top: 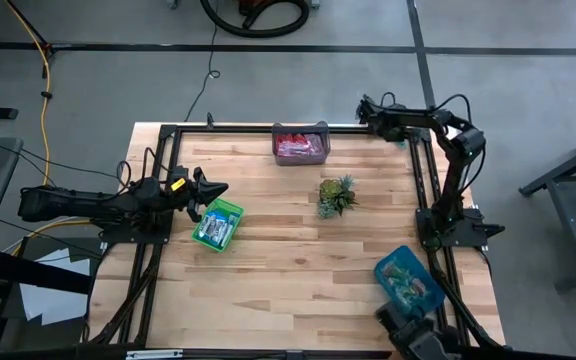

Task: Sort candy
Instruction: Put the transparent candy into the blue bin

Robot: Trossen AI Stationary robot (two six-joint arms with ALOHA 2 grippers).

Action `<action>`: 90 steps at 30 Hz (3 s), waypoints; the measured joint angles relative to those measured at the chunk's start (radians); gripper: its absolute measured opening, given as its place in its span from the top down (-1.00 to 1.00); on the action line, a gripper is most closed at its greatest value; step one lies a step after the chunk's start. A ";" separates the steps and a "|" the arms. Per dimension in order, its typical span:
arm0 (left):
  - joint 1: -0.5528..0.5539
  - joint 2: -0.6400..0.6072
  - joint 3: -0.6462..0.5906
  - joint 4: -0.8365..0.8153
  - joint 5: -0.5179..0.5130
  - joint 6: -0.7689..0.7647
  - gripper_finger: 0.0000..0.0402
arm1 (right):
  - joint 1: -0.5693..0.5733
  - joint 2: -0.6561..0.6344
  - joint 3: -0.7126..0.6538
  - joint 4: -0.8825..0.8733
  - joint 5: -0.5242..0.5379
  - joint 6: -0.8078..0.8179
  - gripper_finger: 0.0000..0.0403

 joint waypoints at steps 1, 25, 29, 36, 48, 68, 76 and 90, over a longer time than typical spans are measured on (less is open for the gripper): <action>0.000 0.000 0.000 0.000 0.000 0.000 1.00 | 0.008 0.003 0.000 0.004 0.002 -0.062 1.00; 0.000 0.000 0.000 -0.008 0.000 0.000 1.00 | -0.012 0.064 0.010 0.097 -0.286 -0.526 1.00; 0.000 0.000 0.000 -0.008 0.000 0.000 1.00 | 0.032 0.042 0.011 0.090 -0.350 -0.544 1.00; 0.000 0.000 0.000 -0.008 0.000 0.000 1.00 | 0.124 0.031 0.012 -0.030 -0.434 -0.547 1.00; 0.000 0.000 0.000 -0.008 0.000 0.000 1.00 | 0.396 0.030 0.009 -0.154 -0.485 -0.469 1.00; 0.000 0.000 0.000 -0.007 0.000 0.000 1.00 | 0.552 -0.423 -0.249 -0.158 -0.460 -0.329 1.00; 0.000 0.000 0.000 -0.007 0.000 0.000 1.00 | 0.548 -0.750 -0.444 -0.110 -0.522 -0.342 1.00; 0.000 0.000 0.000 -0.007 0.000 0.000 1.00 | 0.503 -0.751 -0.502 0.144 -0.718 -0.565 0.17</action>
